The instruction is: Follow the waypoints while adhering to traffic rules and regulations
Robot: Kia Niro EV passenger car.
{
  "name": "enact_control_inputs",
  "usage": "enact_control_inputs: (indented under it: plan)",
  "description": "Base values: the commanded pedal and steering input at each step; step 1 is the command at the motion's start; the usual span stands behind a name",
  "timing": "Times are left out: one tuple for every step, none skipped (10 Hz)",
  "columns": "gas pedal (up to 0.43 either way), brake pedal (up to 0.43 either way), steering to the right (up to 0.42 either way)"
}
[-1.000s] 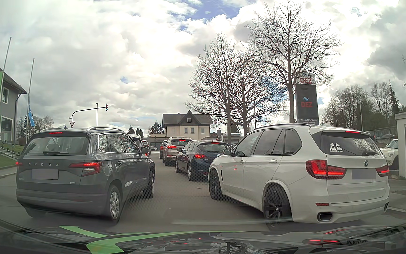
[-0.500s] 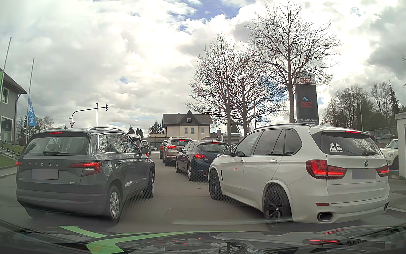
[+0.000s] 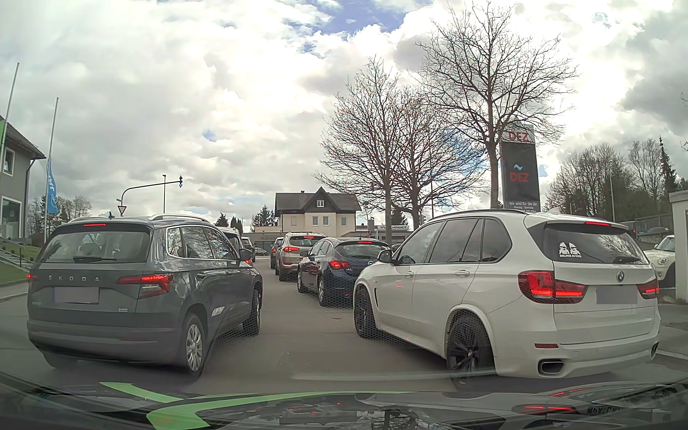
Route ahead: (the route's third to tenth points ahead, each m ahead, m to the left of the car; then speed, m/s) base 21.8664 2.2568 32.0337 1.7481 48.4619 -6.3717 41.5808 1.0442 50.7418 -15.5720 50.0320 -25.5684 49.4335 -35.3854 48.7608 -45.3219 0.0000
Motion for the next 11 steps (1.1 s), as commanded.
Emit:
enact_control_inputs:
  plan:
    - [0.000,0.287,0.572]
    - [0.000,0.287,0.571]
    - [0.000,0.287,0.572]
    - [0.000,0.293,0.571]
    - [0.000,0.293,0.571]
    - [0.000,0.293,0.572]
    - [0.000,0.287,0.571]
    - [0.000,0.293,0.572]
    - [0.000,0.293,0.572]
    - [0.000,0.287,0.572]
    - [0.000,0.293,0.572]
